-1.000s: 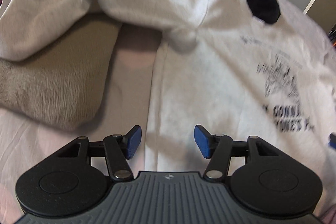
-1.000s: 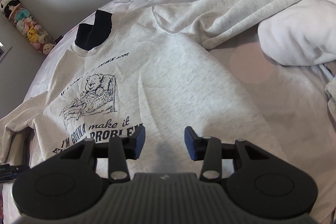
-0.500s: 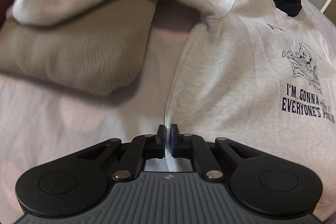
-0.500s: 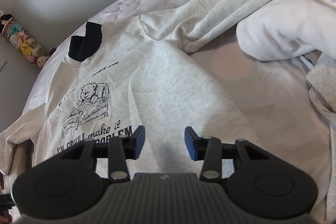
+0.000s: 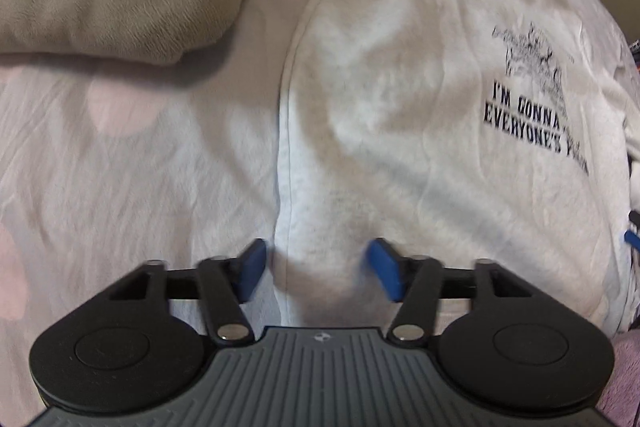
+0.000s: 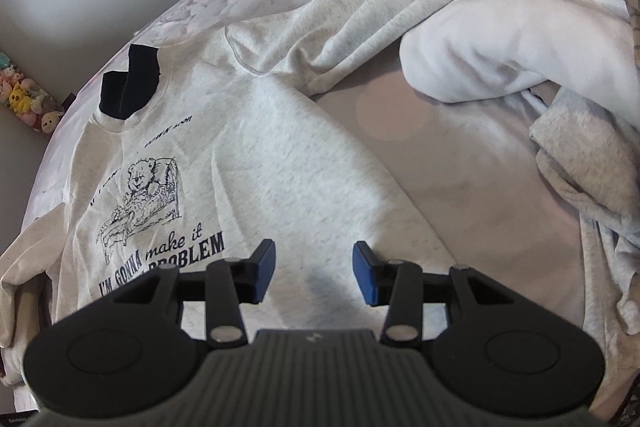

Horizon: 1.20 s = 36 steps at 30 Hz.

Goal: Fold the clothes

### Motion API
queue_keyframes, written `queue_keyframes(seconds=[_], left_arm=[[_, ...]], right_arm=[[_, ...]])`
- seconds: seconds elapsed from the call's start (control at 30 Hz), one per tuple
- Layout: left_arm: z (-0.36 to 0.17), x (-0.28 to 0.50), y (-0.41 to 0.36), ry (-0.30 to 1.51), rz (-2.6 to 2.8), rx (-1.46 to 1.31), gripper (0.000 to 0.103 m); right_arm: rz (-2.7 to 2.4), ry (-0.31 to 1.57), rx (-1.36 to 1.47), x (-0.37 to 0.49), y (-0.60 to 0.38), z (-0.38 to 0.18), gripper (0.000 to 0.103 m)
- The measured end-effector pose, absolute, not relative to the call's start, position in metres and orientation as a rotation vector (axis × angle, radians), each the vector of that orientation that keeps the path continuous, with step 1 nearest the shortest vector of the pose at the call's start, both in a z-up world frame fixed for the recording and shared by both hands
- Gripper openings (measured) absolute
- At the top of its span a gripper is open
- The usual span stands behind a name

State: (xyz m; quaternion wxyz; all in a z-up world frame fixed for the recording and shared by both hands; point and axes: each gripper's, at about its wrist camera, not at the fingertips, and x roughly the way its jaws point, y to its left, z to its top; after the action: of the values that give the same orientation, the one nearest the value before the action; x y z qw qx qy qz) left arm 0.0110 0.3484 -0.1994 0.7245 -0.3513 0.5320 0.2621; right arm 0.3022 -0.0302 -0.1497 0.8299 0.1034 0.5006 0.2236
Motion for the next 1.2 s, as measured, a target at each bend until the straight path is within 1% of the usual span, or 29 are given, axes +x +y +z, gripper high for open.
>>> queue_keyframes(seconds=[0.03, 0.07, 0.1, 0.17, 0.23, 0.37, 0.43, 0.5, 0.53, 0.57, 0.6, 0.63, 0.67, 0.7, 0.73, 0.77, 0.8, 0.83, 0.87, 0.9, 0.93, 1.03, 1.2], left_arm=[[-0.198, 0.013, 0.345, 1.184, 0.563, -0.759, 0.014], [-0.197, 0.015, 0.342, 1.194, 0.548, -0.743, 0.01], [-0.194, 0.016, 0.339, 1.209, 0.538, -0.715, 0.008], [-0.186, 0.018, 0.332, 1.254, 0.531, -0.641, 0.007], [-0.188, 0.017, 0.329, 1.306, 0.539, -0.596, 0.003], [-0.198, 0.01, 0.334, 1.331, 0.549, -0.645, 0.004], [-0.196, 0.01, 0.333, 1.326, 0.547, -0.649, 0.008], [-0.188, 0.007, 0.333, 1.298, 0.512, -0.676, 0.025], [-0.185, 0.004, 0.333, 1.283, 0.485, -0.693, 0.057], [-0.185, 0.003, 0.332, 1.288, 0.471, -0.695, 0.081], [-0.187, 0.004, 0.33, 1.311, 0.467, -0.684, 0.081], [-0.189, 0.004, 0.329, 1.333, 0.463, -0.672, 0.079], [-0.193, 0.007, 0.328, 1.361, 0.466, -0.663, 0.076], [-0.198, 0.009, 0.328, 1.385, 0.47, -0.66, 0.07], [-0.203, 0.011, 0.328, 1.403, 0.471, -0.662, 0.052], [-0.206, 0.013, 0.328, 1.412, 0.465, -0.662, 0.045], [-0.206, 0.015, 0.327, 1.415, 0.459, -0.652, 0.043], [-0.204, 0.016, 0.325, 1.418, 0.454, -0.632, 0.035], [-0.2, 0.016, 0.323, 1.418, 0.437, -0.614, 0.021], [-0.195, 0.015, 0.321, 1.414, 0.415, -0.598, 0.012], [-0.191, 0.013, 0.32, 1.423, 0.4, -0.576, 0.01], [-0.193, 0.007, 0.321, 1.502, 0.403, -0.497, 0.009], [-0.21, 0.014, 0.327, 1.582, 0.408, -0.505, 0.011]], right_arm=[[0.48, 1.06, 0.215, 0.301, -0.03, -0.149, 0.046], [0.483, 1.057, 0.213, 0.301, -0.03, -0.148, 0.046], [0.482, 1.054, 0.216, 0.3, -0.03, -0.147, 0.046], [0.476, 1.047, 0.232, 0.299, -0.034, -0.146, 0.046], [0.473, 1.046, 0.239, 0.299, -0.036, -0.145, 0.046], [0.476, 1.051, 0.202, 0.298, -0.03, -0.145, 0.046], [0.491, 1.056, 0.163, 0.296, -0.025, -0.146, 0.046], [0.507, 1.062, 0.132, 0.294, -0.022, -0.147, 0.046], [0.519, 1.069, 0.131, 0.293, -0.022, -0.146, 0.046], [0.53, 1.075, 0.134, 0.293, -0.022, -0.146, 0.047], [0.537, 1.078, 0.139, 0.293, -0.022, -0.146, 0.048], [0.538, 1.078, 0.139, 0.292, -0.022, -0.146, 0.05], [0.533, 1.08, 0.132, 0.293, -0.02, -0.147, 0.051], [0.528, 1.085, 0.123, 0.293, -0.018, -0.149, 0.051], [0.526, 1.091, 0.114, 0.293, -0.016, -0.15, 0.051], [0.524, 1.097, 0.105, 0.293, -0.014, -0.152, 0.051], [0.523, 1.1, 0.096, 0.293, -0.012, -0.152, 0.051], [0.523, 1.1, 0.089, 0.292, -0.012, -0.152, 0.051], [0.522, 1.099, 0.09, 0.292, -0.012, -0.152, 0.051], [0.521, 1.097, 0.095, 0.292, -0.013, -0.152, 0.051], [0.521, 1.096, 0.1, 0.293, -0.014, -0.151, 0.051], [0.52, 1.095, 0.104, 0.293, -0.015, -0.151, 0.051], [0.518, 1.105, 0.075, 0.293, -0.009, -0.153, 0.051]])
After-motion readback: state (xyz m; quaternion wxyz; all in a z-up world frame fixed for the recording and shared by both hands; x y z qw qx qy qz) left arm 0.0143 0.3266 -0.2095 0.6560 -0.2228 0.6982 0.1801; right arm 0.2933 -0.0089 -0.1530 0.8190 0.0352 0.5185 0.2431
